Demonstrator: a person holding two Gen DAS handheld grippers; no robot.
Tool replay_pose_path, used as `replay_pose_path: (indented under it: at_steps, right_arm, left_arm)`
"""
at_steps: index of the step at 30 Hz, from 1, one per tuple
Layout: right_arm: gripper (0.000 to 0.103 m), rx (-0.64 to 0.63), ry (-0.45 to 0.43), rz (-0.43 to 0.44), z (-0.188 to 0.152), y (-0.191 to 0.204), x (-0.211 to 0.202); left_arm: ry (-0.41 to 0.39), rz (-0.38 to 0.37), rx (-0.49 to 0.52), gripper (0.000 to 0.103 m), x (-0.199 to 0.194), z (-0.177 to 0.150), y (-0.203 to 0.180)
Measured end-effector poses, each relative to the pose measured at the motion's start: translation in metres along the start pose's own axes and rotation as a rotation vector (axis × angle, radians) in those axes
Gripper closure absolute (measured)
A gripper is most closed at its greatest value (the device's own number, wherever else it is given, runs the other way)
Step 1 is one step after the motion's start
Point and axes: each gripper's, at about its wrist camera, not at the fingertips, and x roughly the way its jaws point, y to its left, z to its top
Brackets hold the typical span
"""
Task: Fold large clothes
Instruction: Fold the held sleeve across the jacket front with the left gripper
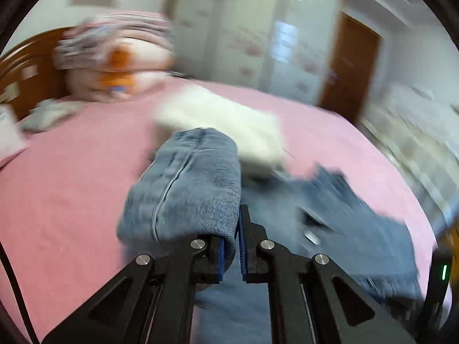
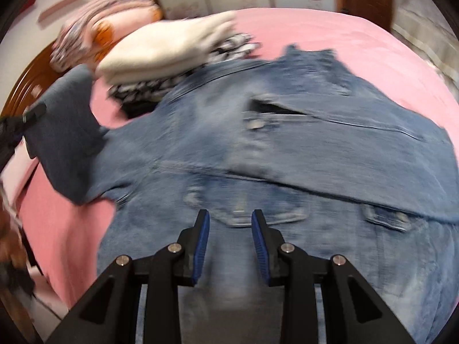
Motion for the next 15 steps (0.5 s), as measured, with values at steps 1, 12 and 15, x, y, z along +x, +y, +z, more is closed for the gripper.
replay_pose_path:
  at_steps: [1,12,15]
  right_arm:
    - [0.073,0.022,-0.003,-0.01,0.0,-0.011,-0.002]
    - [0.073,0.154,0.035,-0.074,-0.026,-0.099,-0.012]
    - [0.073,0.158,0.044,-0.044,-0.029,-0.097,-0.009]
  left_arm:
    - [0.041,-0.024,0.034,0.097,0.011,-0.011,-0.019]
    - [0.333,-0.061,0.301,0.037,0.075,-0.117,-0.105]
    - [0.31,-0.105,0.301,0.026,0.057,-0.107,-0.101]
